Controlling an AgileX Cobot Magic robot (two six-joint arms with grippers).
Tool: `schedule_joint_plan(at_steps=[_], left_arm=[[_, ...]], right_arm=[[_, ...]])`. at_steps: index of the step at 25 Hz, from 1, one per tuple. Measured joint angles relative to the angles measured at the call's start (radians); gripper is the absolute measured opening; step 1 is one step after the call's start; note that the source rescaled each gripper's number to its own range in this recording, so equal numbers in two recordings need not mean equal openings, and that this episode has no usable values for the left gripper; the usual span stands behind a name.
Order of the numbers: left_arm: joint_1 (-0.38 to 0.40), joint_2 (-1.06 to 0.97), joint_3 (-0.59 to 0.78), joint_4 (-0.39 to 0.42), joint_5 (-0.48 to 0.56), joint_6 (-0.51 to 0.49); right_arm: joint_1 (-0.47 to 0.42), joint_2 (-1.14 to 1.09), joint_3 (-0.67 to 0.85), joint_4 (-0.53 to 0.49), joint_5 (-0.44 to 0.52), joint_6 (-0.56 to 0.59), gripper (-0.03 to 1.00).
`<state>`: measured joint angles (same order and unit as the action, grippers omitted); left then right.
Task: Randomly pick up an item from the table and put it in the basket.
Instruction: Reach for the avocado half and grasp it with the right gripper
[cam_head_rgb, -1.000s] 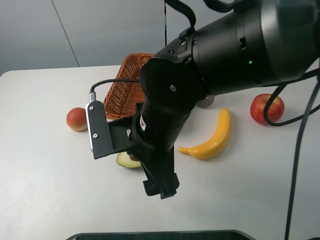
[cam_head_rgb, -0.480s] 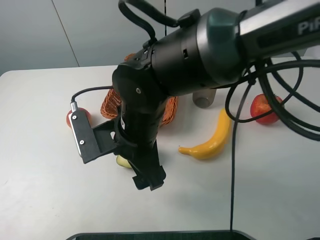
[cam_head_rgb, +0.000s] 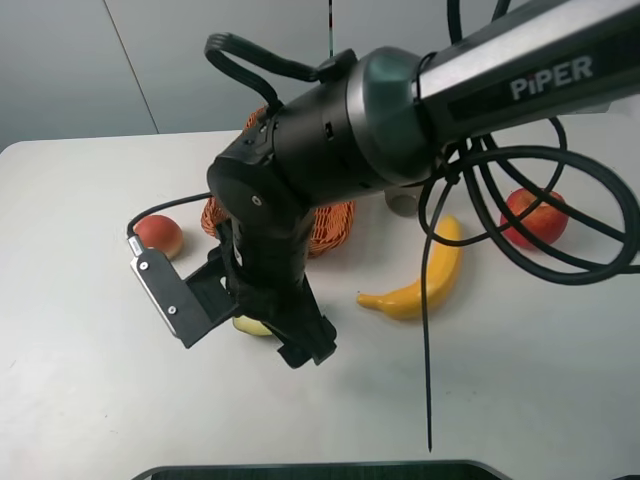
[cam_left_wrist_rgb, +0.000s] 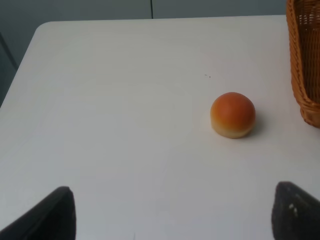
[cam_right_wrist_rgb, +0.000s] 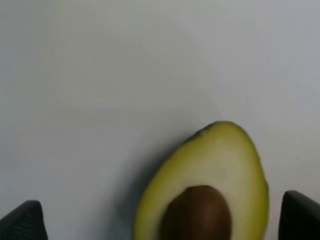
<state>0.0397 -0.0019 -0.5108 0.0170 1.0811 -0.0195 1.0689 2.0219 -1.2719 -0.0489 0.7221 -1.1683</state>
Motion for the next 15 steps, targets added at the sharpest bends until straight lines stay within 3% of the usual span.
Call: schedule_joint_plan(at_steps=[15], left_arm=[[0.0,0.0,0.0,0.0,0.0,0.0]], right_arm=[[0.0,0.082,-0.07,-0.061,-0.029,-0.042,1.0]])
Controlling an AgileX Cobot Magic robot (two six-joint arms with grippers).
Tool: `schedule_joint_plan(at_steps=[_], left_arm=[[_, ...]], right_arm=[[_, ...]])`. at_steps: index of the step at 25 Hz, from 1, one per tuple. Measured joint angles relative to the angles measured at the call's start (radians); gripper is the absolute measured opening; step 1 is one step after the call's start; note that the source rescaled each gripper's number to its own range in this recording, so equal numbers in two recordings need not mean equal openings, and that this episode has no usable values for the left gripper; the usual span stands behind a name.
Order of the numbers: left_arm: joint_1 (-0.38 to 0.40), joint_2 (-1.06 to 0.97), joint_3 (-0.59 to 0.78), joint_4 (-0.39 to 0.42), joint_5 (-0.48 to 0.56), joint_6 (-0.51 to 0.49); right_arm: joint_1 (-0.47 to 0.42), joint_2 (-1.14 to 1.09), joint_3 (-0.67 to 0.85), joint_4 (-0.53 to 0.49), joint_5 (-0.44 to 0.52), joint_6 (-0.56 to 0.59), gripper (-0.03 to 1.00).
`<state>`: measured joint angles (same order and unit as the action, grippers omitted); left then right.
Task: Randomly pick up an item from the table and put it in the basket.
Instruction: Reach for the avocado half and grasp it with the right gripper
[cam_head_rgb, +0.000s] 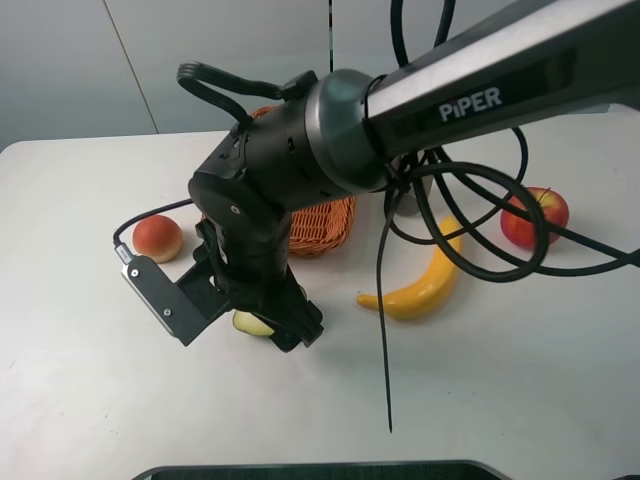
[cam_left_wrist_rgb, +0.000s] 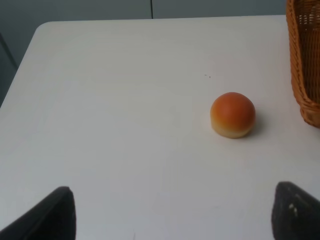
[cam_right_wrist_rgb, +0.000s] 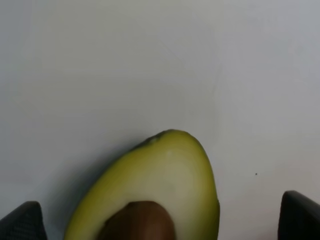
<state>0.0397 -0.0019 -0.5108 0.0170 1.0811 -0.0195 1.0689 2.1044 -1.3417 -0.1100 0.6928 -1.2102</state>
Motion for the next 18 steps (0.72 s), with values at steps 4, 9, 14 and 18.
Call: schedule_joint_plan(at_steps=[4,9,14,18], left_arm=[[0.0,0.0,0.0,0.0,0.0,0.0],[0.0,0.0,0.0,0.0,0.0,0.0],[0.0,0.0,0.0,0.0,0.0,0.0],[0.0,0.0,0.0,0.0,0.0,0.0]], right_arm=[[0.0,0.009,0.0,-0.006,-0.014,0.002,1.0],[0.0,0.035,0.0,-0.009,-0.014,0.011,1.0],[0.0,0.055,0.0,-0.009,-0.015,0.013,1.0],[0.0,0.063,0.0,-0.011,-0.017,0.022,1.0]])
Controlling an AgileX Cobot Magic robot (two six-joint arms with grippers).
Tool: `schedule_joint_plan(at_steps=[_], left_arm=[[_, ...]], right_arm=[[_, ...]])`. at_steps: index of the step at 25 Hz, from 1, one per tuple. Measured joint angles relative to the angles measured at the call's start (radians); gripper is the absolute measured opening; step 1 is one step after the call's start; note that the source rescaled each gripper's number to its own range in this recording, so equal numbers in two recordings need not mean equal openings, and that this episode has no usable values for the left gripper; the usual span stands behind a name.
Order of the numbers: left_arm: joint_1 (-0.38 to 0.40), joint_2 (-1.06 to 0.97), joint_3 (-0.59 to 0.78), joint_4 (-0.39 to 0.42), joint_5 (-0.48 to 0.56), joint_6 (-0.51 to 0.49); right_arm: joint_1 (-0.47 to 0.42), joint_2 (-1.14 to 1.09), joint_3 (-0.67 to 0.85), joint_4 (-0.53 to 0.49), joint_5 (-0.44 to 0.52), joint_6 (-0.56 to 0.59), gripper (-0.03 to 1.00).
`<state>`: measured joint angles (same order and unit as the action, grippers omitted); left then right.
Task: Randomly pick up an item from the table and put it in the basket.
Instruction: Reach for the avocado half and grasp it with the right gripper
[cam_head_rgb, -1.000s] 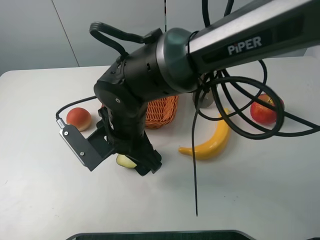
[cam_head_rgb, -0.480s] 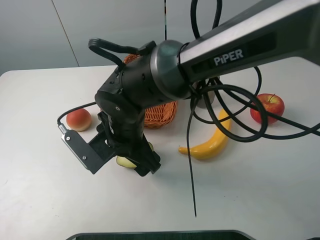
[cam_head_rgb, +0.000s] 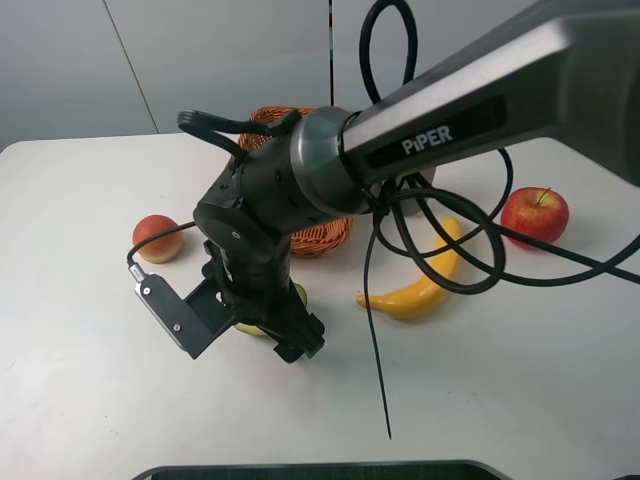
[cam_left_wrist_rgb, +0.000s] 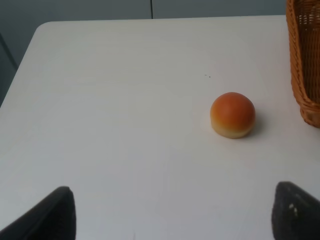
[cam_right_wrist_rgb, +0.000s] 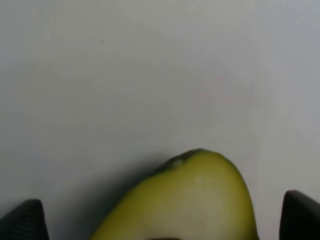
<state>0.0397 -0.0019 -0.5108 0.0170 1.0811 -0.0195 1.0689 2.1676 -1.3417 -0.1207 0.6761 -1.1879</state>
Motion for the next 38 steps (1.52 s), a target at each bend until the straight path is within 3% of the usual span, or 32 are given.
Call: schedule_joint_plan(at_steps=[24,25,26,28,29,38], left_arm=[[0.0,0.0,0.0,0.0,0.0,0.0],[0.0,0.0,0.0,0.0,0.0,0.0],[0.0,0.0,0.0,0.0,0.0,0.0],[0.0,0.0,0.0,0.0,0.0,0.0],[0.0,0.0,0.0,0.0,0.0,0.0],[0.0,0.0,0.0,0.0,0.0,-0.003]], right_arm=[[-0.023,0.01,-0.002,-0.022,-0.002,0.027,1.0],[-0.023,0.01,-0.002,-0.027,-0.002,0.027,0.95],[-0.023,0.01,-0.002,-0.028,-0.002,0.027,0.75],[-0.023,0.014,-0.002,-0.038,-0.002,0.027,0.06],[-0.023,0.016,-0.002,-0.043,-0.002,0.027,0.0],[-0.023,0.016,-0.004,-0.047,-0.005,0.027,0.0]])
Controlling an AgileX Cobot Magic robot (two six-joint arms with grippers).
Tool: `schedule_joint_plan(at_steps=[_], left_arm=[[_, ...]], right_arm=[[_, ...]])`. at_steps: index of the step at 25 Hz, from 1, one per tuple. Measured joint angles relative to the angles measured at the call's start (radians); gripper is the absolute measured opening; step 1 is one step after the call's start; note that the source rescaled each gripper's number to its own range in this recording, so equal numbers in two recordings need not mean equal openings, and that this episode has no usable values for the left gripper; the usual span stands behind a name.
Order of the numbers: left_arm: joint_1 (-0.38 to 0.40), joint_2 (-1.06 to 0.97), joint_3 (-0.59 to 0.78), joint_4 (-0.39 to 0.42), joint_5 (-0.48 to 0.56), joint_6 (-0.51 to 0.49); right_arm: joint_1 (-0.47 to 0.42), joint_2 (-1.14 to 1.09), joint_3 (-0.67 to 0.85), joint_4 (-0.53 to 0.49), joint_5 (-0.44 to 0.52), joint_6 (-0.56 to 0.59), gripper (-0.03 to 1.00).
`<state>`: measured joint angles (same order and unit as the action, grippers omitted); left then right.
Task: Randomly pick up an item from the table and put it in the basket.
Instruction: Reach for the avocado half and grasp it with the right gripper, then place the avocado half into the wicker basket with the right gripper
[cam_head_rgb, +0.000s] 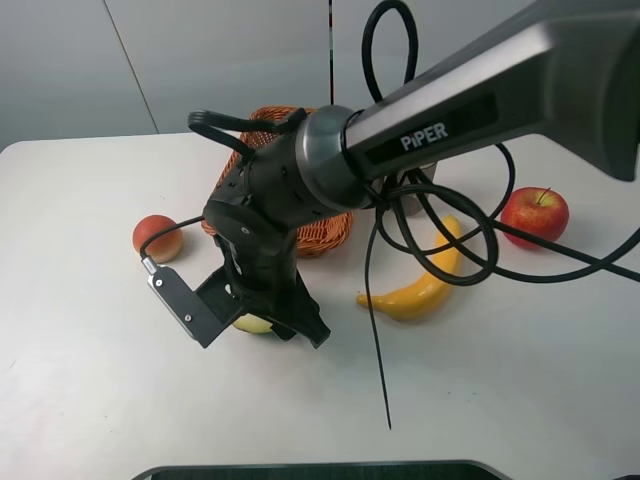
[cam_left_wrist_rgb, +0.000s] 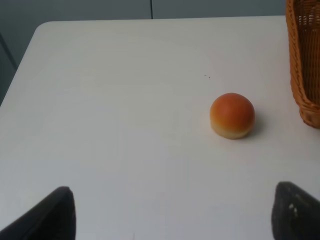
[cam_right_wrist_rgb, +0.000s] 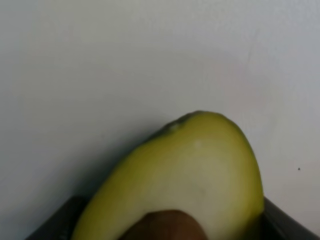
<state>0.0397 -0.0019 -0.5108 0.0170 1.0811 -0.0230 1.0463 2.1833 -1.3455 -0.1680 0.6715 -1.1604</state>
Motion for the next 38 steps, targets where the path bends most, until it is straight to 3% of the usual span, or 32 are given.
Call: schedule_joint_plan(at_steps=[10,31,38], left_arm=[[0.0,0.0,0.0,0.0,0.0,0.0],[0.0,0.0,0.0,0.0,0.0,0.0],[0.0,0.0,0.0,0.0,0.0,0.0]], right_arm=[[0.0,-0.004,0.0,0.004,0.003,0.0,0.0],[0.0,-0.275,0.0,0.029,0.249,0.001,0.0],[-0.014,-0.321,0.0,0.03,0.267,0.051,0.0]])
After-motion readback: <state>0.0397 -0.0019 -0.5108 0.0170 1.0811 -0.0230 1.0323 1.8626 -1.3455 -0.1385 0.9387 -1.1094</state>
